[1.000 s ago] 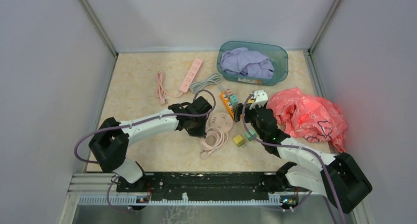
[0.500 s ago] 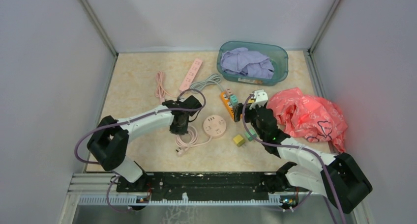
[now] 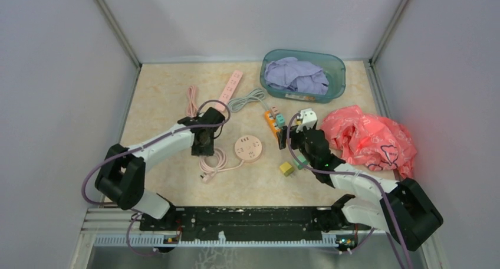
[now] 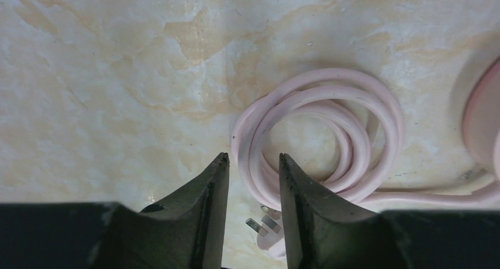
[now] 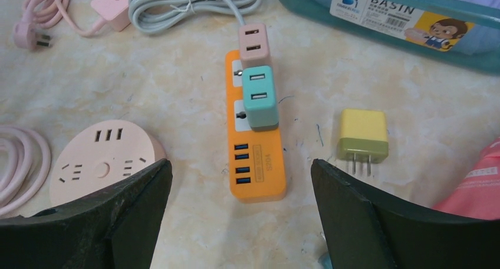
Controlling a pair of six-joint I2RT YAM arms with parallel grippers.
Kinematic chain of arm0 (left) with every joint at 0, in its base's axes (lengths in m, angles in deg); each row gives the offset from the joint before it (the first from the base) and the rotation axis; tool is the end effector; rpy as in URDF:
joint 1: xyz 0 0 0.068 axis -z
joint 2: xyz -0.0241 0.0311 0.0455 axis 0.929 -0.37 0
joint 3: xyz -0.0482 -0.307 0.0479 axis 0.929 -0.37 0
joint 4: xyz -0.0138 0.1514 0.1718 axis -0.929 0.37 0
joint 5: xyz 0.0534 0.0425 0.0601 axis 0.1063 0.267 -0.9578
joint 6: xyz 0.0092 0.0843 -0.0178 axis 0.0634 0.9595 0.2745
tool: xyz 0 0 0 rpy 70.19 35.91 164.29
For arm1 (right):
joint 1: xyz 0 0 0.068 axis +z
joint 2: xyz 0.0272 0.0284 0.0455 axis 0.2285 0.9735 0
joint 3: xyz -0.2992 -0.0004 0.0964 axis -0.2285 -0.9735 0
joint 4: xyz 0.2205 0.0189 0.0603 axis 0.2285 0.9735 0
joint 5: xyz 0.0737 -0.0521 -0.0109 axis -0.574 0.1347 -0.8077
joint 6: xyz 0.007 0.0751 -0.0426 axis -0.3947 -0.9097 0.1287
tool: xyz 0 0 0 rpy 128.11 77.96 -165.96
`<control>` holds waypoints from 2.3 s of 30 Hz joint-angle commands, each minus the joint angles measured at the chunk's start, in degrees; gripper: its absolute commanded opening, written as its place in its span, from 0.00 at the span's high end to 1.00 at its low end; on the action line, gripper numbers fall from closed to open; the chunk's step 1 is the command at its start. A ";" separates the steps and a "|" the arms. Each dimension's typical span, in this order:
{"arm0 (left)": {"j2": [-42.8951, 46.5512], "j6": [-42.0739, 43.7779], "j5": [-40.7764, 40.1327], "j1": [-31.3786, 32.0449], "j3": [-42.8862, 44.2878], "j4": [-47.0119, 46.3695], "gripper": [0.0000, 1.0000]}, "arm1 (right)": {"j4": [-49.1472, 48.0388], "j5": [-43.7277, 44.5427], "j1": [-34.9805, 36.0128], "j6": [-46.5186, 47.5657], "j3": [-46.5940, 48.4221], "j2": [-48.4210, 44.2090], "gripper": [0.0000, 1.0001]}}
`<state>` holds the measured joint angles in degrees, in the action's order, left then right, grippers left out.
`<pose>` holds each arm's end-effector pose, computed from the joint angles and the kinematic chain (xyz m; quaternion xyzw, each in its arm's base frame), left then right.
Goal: Insert the plug
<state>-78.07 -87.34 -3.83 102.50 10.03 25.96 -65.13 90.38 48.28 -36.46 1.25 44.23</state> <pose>0.2191 -0.1157 0.2165 0.0170 0.9772 0.0963 0.1885 0.1881 0.1110 0.2505 -0.0984 0.7797 0.1549 0.5986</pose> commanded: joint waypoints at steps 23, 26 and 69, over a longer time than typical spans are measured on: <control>37.71 -2.46 13.64 -0.82 -16.41 -23.95 0.00 | 43.35 -18.34 0.06 -4.77 19.81 -1.94 0.18; 39.78 -2.93 16.79 -0.81 -19.15 -27.41 0.00 | 48.50 -18.43 0.75 -4.86 22.40 -1.03 0.19; 37.62 -5.69 28.21 2.52 -34.53 -50.00 0.00 | 69.90 -5.68 11.30 -0.14 39.42 33.14 0.56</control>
<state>-40.35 -92.21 24.27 104.01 -24.51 -21.34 4.37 83.02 58.44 -36.07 37.27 75.66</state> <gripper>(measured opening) 0.997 0.474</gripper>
